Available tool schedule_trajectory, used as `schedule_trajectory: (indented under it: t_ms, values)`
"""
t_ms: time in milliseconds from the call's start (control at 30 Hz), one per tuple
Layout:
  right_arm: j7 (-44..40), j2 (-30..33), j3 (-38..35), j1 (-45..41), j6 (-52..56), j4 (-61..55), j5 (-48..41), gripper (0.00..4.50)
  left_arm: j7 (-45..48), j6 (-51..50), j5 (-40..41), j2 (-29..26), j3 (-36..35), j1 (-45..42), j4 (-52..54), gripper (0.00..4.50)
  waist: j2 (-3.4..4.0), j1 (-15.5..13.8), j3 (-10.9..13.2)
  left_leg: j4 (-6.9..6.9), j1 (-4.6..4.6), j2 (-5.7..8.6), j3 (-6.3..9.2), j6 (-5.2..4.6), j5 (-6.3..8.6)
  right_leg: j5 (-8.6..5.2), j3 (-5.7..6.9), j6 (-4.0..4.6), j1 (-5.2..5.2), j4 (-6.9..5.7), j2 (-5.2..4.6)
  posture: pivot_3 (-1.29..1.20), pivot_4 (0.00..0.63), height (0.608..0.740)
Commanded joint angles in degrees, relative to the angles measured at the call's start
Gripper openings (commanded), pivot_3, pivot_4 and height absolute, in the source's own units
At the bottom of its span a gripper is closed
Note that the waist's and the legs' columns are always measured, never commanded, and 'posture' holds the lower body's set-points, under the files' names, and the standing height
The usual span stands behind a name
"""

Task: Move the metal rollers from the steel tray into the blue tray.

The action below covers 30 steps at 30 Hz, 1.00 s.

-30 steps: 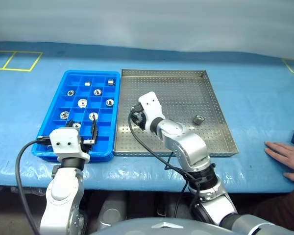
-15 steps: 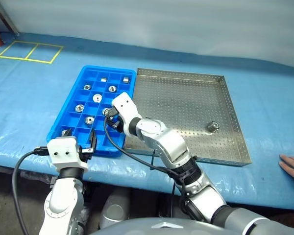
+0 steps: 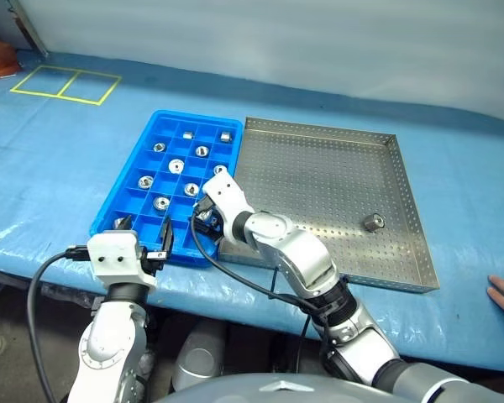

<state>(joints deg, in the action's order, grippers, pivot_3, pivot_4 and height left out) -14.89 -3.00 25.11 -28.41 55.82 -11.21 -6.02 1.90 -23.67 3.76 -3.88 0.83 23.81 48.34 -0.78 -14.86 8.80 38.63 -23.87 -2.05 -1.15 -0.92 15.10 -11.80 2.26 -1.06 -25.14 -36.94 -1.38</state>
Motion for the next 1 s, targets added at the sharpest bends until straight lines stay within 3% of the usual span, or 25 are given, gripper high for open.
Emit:
schedule_trajectory:
  t_ms: [33, 133, 300, 433, 567, 700, 1000]
  values:
    - [1.7, -0.6, -4.5, 0.6, 0.6, -4.2, -0.7, 4.49, 2.1, -0.8, 1.2, -1.4, 1.1, -1.3, 0.3, 3.65, 0.0, 0.2, 0.0, 0.01, 0.0, 0.0, 0.0, 0.0, 0.0, 0.0, 0.01, 0.0, 0.0, 0.0, 0.0, 0.37, 0.15, 0.74]
    - [5.4, -1.6, -12.9, 1.5, -0.7, -7.8, -1.2, 4.49, 4.0, -2.1, 2.4, -2.6, 2.2, -3.2, -0.5, 3.65, 0.01, 0.5, 0.0, 0.07, -0.04, 0.0, 0.01, 0.01, 0.0, 0.01, 0.02, -0.01, -0.01, -0.02, 0.0, 0.33, 0.15, 0.74]
    - [10.0, 2.2, -21.7, 4.0, -4.8, -9.8, 1.1, 4.49, 6.2, -3.9, 4.0, -3.7, 4.7, -6.5, -2.4, 3.65, 0.03, 2.1, 0.0, 0.12, -0.04, 0.06, 0.0, 0.0, 0.0, 0.01, 0.0, -0.01, 0.04, 0.02, -0.04, 0.26, 0.15, 0.74]
    - [13.6, 4.1, -26.3, 6.0, -6.7, -7.8, 2.6, 4.49, 8.4, -5.0, 4.9, -4.7, 7.1, -9.4, -4.3, 3.65, 0.07, 5.0, 0.0, 0.14, -0.02, 0.09, 0.0, 0.0, 0.0, 0.02, -0.03, 0.01, 0.09, -0.01, -0.04, 0.2, 0.15, 0.74]
    - [19.2, 0.9, -32.8, 6.6, -8.1, -5.4, 2.0, 4.49, 10.0, -5.7, 5.3, -5.8, 8.8, -11.8, -5.7, 3.65, 0.12, 8.9, 0.0, 0.13, 0.1, 0.04, -0.01, 0.0, -0.01, 0.06, -0.08, 0.01, 0.15, -0.08, 0.0, 0.17, 0.15, 0.74]
    - [21.9, -1.5, -36.0, 8.3, -8.0, -4.7, 1.3, 4.49, 10.5, -6.2, 5.5, -5.9, 9.2, -12.7, -6.2, 3.65, 0.15, 11.3, 0.0, 0.11, 0.24, -0.02, 0.01, -0.01, 0.0, 0.05, -0.17, 0.06, 0.18, -0.18, 0.05, 0.15, 0.15, 0.74]
    - [23.7, -3.5, -38.9, 10.0, -7.9, -1.3, -0.3, 4.49, 10.4, -6.6, 5.5, -6.0, 9.7, -13.8, -6.9, 3.65, 0.17, 12.5, 0.0, 0.2, 0.39, 0.0, -0.02, -0.02, -0.01, 0.05, -0.37, 0.05, 0.26, -0.3, 0.03, 0.16, 0.15, 0.74]
